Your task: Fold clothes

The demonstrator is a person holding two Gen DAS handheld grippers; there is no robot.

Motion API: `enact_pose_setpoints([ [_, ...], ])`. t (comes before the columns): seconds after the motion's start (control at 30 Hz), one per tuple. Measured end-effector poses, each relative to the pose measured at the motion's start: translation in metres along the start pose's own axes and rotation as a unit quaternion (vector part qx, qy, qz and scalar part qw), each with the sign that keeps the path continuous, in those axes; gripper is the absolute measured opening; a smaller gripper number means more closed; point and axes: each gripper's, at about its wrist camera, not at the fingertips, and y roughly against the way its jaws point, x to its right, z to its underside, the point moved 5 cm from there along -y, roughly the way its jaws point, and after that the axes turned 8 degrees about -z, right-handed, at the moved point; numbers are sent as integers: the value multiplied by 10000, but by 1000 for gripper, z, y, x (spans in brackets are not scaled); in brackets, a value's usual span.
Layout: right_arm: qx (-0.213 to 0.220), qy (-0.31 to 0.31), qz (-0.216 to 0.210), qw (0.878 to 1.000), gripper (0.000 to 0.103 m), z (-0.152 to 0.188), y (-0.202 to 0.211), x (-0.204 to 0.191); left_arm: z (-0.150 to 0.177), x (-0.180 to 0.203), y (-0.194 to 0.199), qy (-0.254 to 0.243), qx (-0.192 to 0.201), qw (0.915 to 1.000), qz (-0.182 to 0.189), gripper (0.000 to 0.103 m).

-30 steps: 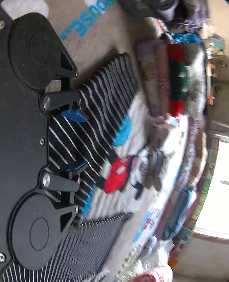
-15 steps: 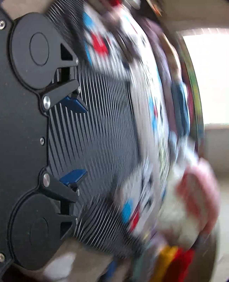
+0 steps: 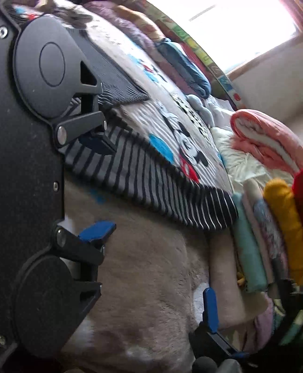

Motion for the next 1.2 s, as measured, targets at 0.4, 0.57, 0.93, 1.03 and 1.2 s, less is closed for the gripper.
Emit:
enact_pose_setpoints([
  [0.4, 847, -796, -438, 9923, 93, -23, 9, 17, -56, 52, -49, -975, 111, 9939, -508, 43],
  [0.57, 1077, -972, -575, 9877, 94, -29, 11, 20, -77, 68, -70, -1236, 61, 9900, -679, 39],
  [0.93, 1397, -891, -833, 9827, 94, -43, 49, 12, -111, 76, -122, -1491, -134, 9830, -1065, 39],
  [1.03, 1487, -956, -920, 9799, 94, -44, 52, 12, -116, 69, -128, -1430, -164, 9834, -1105, 16],
  [1.2, 1437, -827, -890, 9821, 94, -46, 52, 10, -124, 48, -117, -1191, -55, 9891, -862, 4],
])
